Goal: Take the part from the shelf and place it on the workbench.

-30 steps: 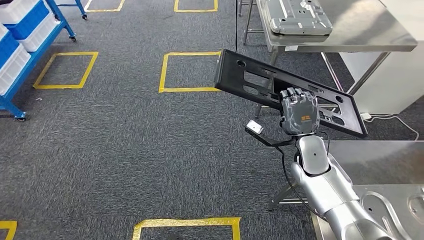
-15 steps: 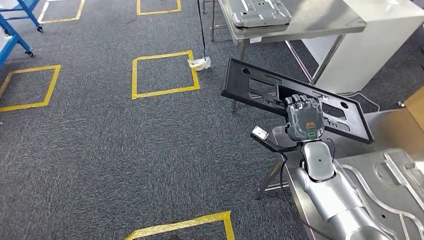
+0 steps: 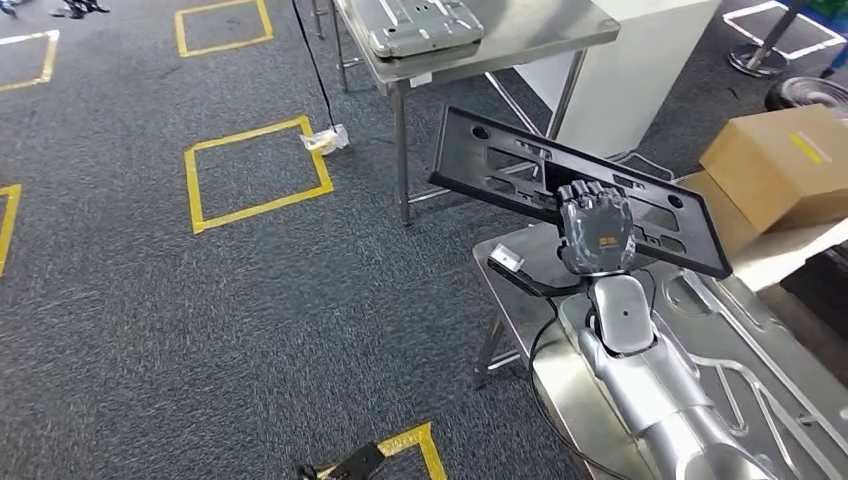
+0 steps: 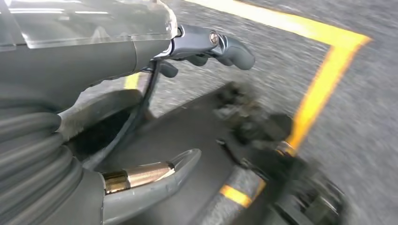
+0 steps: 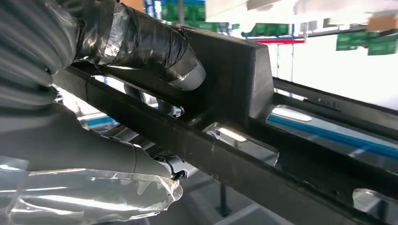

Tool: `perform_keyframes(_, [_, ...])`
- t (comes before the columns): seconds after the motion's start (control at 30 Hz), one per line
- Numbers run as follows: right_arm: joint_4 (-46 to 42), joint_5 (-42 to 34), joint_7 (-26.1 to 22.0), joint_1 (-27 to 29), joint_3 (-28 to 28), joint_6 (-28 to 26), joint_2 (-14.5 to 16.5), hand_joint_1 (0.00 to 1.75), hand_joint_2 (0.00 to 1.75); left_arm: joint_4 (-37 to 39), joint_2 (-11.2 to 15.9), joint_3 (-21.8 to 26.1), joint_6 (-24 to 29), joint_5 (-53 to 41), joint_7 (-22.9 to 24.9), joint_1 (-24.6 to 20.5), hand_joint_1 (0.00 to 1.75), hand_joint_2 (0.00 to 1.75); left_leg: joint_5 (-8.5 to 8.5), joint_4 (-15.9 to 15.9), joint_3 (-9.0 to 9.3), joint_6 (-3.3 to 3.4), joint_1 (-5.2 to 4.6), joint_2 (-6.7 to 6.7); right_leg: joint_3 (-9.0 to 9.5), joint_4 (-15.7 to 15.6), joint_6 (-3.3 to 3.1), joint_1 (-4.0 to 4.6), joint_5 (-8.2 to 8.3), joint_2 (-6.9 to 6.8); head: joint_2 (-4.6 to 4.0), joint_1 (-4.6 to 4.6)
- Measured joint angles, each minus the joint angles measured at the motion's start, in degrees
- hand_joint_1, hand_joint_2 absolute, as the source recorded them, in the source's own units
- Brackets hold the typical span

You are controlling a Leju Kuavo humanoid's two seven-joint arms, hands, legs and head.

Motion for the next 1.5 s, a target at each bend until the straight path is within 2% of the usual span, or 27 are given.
perform_keyframes(0.07, [0.4,-0.2,0.1,-0.2,0.1,-0.1,0.3,1.75,1.75,-0.2,0.0,0.0,0.1,0.2,0.0,-0.4,0.0,1.75,0.05,-0.7,0.44,0.28,-0.03,0.79,-0.26,-0.4,0.86,-0.17,0.42,1.24,0.0,-0.01])
perform_keyframes(0.1, [0.6,-0.4,0.1,-0.3,0.1,-0.1,0.3,1.75,1.75,-0.3,0.0,0.1,0.2,0.2,-0.1,-0.5,0.0,1.75,0.33,-1.2,0.64,0.59,0.06,1.47,-0.36,-0.4,1.16,-0.11,0.38,0.7,0.0,0.03])
perform_keyframes(0.13, [0.8,-0.4,0.2,-0.4,0.2,-0.1,0.3,1.75,1.75,-0.3,0.0,0.1,0.4,0.3,-0.1,-0.5,0.0,1.75,0.64,-1.7,0.84,0.97,0.17,2.2,-0.74,0.2,1.37,0.05,-0.16,-0.73,0.0,0.08])
perform_keyframes(0.2, [1.1,-0.5,0.2,-0.9,0.3,-0.2,0.4,1.75,1.75,-0.4,0.1,0.1,0.7,0.4,-0.1,-0.5,0.0,1.75,1.04,-2.4,1.09,1.49,0.19,3.72,-3.06,5.1,1.62,0.23,-3.0,-4.68,0.0,0.16])
perform_keyframes(0.27, [1.4,-1.1,-0.6,-1.2,0.4,-0.3,0.5,1.75,1.75,-0.4,0.1,0.2,1.1,0.6,0.3,-0.5,0.0,1.75,0.98,-2.4,1.11,1.6,0.08,5.21,-6.56,12.4,1.97,0.07,-5.92,-6.38,0.0,0.19])
perform_keyframes(0.3, [1.5,-1.6,-1.3,-1.3,0.6,-0.3,0.5,1.75,1.75,-0.4,0.2,0.3,1.2,0.7,0.5,-0.5,0.0,1.75,0.87,-2.3,1.13,1.56,0.08,5.97,-7.58,14.3,2.14,-0.06,-6.15,-6.62,0.0,0.2])
perform_keyframes(0.33, [1.6,-2.1,-1.9,-1.4,0.6,-0.3,0.5,1.75,1.75,-0.4,0.4,0.4,1.1,0.8,0.5,-0.4,0.0,1.75,0.7,-2.2,1.16,1.47,0.1,6.75,-7.5,14.1,2.29,-0.2,-5.28,-6.88,0.0,0.21])
perform_keyframes(0.4, [1.8,-2.7,-2.6,-1.9,0.7,-0.3,0.5,1.75,1.75,-0.4,0.8,0.6,0.5,1.0,0.0,-0.4,0.0,1.75,0.18,-1.8,1.3,1.12,0.1,8.22,-4.29,7.5,2.45,-0.37,-1.68,-8.48,0.0,0.21])
perform_keyframes(0.47, [1.8,-3.1,-2.8,-2.6,0.8,-0.3,0.5,1.75,1.75,-0.4,1.3,0.7,0.0,1.0,-0.5,-0.5,0.0,1.75,-0.41,-1.4,1.44,0.58,-0.22,9.39,-1.11,1.2,2.02,0.11,0.39,-10.71,0.0,0.16])
perform_keyframes(0.5, [1.8,-3.2,-2.9,-2.8,0.8,-0.3,0.5,1.75,1.75,-0.4,1.5,0.8,-0.1,1.0,-0.6,-0.5,0.0,1.75,-0.63,-1.3,1.57,0.28,-0.4,9.89,-0.54,-0.1,1.64,0.38,0.5,-11.19,0.0,0.1])
perform_keyframes(0.6, [1.8,-3.4,-3.0,-2.9,0.9,-0.3,0.3,1.75,1.75,-0.4,1.8,1.0,-0.2,0.9,-0.7,-0.6,0.0,1.75,-1.18,-1.3,2.08,-0.71,-0.42,10.87,-0.52,-0.4,0.44,0.54,0.46,-9.41,0.0,0.0])
perform_keyframes(0.67, [1.8,-3.5,-3.0,-3.1,0.9,-0.2,0.2,1.75,1.75,-0.4,1.8,1.0,-0.3,0.8,-0.8,-0.8,0.0,1.75,-2.99,1.0,1.34,-1.2,-0.11,8.66,-0.33,-0.7,-0.34,0.21,0.65,-8.07,0.0,-0.02])
perform_keyframes(0.73, [1.7,-3.5,-3.0,-3.2,0.9,-0.2,0.4,1.75,1.75,-0.4,1.8,1.0,-0.3,0.6,-0.9,-0.7,0.0,1.75,-6.38,7.5,-1.72,-1.34,0.05,5.77,-0.29,-0.7,-0.88,0.17,0.75,-6.64,0.0,-0.05])
perform_keyframes(0.77, [1.7,-3.5,-2.9,-3.2,0.9,-0.2,0.4,1.75,1.75,-0.4,1.8,1.0,-0.3,0.6,-0.8,-0.6,0.0,1.75,-7.77,11.3,-3.68,-1.36,0.06,5.2,-0.31,-0.7,-1.0,0.26,0.78,-5.84,0.0,-0.08])
perform_keyframes(0.8, [1.7,-3.4,-2.9,-3.1,1.0,-0.1,0.5,1.75,1.75,-0.4,1.8,1.0,-0.2,0.6,-0.8,-0.5,0.0,1.75,-8.35,14.0,-5.27,-1.34,0.05,4.91,-0.31,-0.7,-1.03,0.35,0.78,-4.95,0.0,-0.07])
perform_keyframes(0.83, [1.7,-3.4,-2.9,-3.0,1.0,-0.1,0.5,1.75,1.75,-0.3,1.9,1.0,-0.2,0.6,-0.8,-0.4,0.0,1.75,-7.78,14.8,-5.98,-1.24,0.04,4.77,-0.32,-0.6,-1.05,0.42,0.78,-4.07,0.0,-0.08])
perform_keyframes(0.9, [1.7,-3.4,-2.9,-3.0,1.1,-0.1,0.5,1.75,1.75,-0.3,1.9,1.0,-0.2,0.6,-0.8,-0.4,0.0,1.75,-3.9,10.1,-4.4,-0.79,0.04,4.12,-0.32,-0.4,-1.02,0.48,0.79,-2.34,0.0,-0.07])
perform_keyframes(0.97, [1.7,-3.4,-2.9,-3.0,1.1,-0.1,0.5,1.75,1.75,-0.3,2.0,1.0,-0.2,0.6,-0.8,-0.5,0.0,1.75,-0.56,2.9,-1.38,-0.22,0.13,1.6,-0.47,-0.1,-0.8,0.45,0.82,-0.87,0.0,-0.03])
perform_keyframes(1.03, [1.7,-3.4,-2.9,-3.0,1.1,-0.1,0.5,1.75,1.75,-0.3,2.0,1.0,-0.1,0.5,-0.8,-0.6,0.0,1.75,0.12,-0.2,-0.01,0.02,0.02,0.17,-0.8,-0.2,-0.13,0.2,1.05,0.39,0.0,-0.03])
perform_keyframes(1.1, [1.7,-3.4,-2.9,-3.0,1.1,-0.1,0.3,1.75,1.75,-0.3,2.0,1.0,-0.1,0.4,-0.7,-0.7,0.0,1.75,0.5,-0.9,0.3,0.34,-0.01,1.37,-1.03,-0.6,0.74,-0.05,1.46,1.48,0.0,-0.08])
perform_keyframes(1.17, [1.7,-3.4,-2.7,-3.1,1.1,-0.1,0.0,1.75,1.75,-0.3,1.8,1.0,0.0,0.2,-0.5,-0.9,0.0,1.75,1.19,-1.9,0.66,0.97,0.26,2.81,-1.8,0.6,1.28,0.19,0.54,-0.72,0.0,0.09])
perform_keyframes(1.23, [1.7,-3.3,-2.6,-3.2,1.2,0.0,-0.1,1.75,1.75,-0.3,1.6,1.0,0.0,0.0,-0.4,-1.0,0.0,1.75,1.54,-2.6,0.86,1.37,0.3,4.31,-4.39,6.2,1.63,0.34,-2.67,-4.76,0.0,0.38])
perform_keyframes(1.27, [1.7,-3.3,-2.5,-3.3,1.2,0.0,-0.1,1.75,1.75,-0.3,1.6,1.0,0.0,-0.1,-0.3,-0.9,0.0,1.75,1.53,-2.6,0.85,1.46,0.26,5.1,-6.14,10.0,1.83,0.2,-4.42,-5.95,0.0,0.49])
perform_keyframes(1.33, [1.7,-3.3,-2.3,-3.1,1.3,0.0,-0.1,1.75,1.75,-0.3,1.6,1.0,-0.1,-0.2,-0.1,-0.7,0.0,1.75,1.37,-2.5,0.85,1.41,0.26,6.65,-8.02,14.2,2.24,-0.18,-5.43,-6.74,0.0,0.5])
perform_keyframes(1.37, [1.7,-3.3,-2.2,-3.0,1.3,0.0,-0.1,1.75,1.75,-0.3,1.5,1.0,-0.1,-0.2,0.0,-0.7,0.0,1.75,1.25,-2.4,0.87,1.3,0.29,7.42,-7.47,13.4,2.39,-0.36,-4.48,-7.01,0.0,0.51])
perform_keyframes(1.43, [1.7,-3.3,-2.1,-3.1,1.3,0.1,-0.1,1.75,1.75,-0.3,1.4,1.0,-0.1,-0.3,0.0,-0.8,0.0,1.75,0.82,-2.1,1.0,0.9,0.29,8.87,-3.61,6.3,2.49,-0.42,-1.18,-8.84,0.0,0.52])
perform_keyframes(1.5, [1.7,-3.3,-2.1,-3.4,1.3,0.2,0.0,1.75,1.75,-0.3,1.4,1.0,-0.1,-0.4,0.1,-0.9,0.0,1.75,0.24,-1.7,1.15,0.25,-0.07,10.2,-0.46,0.3,1.97,0.09,0.54,-10.95,0.0,0.46])
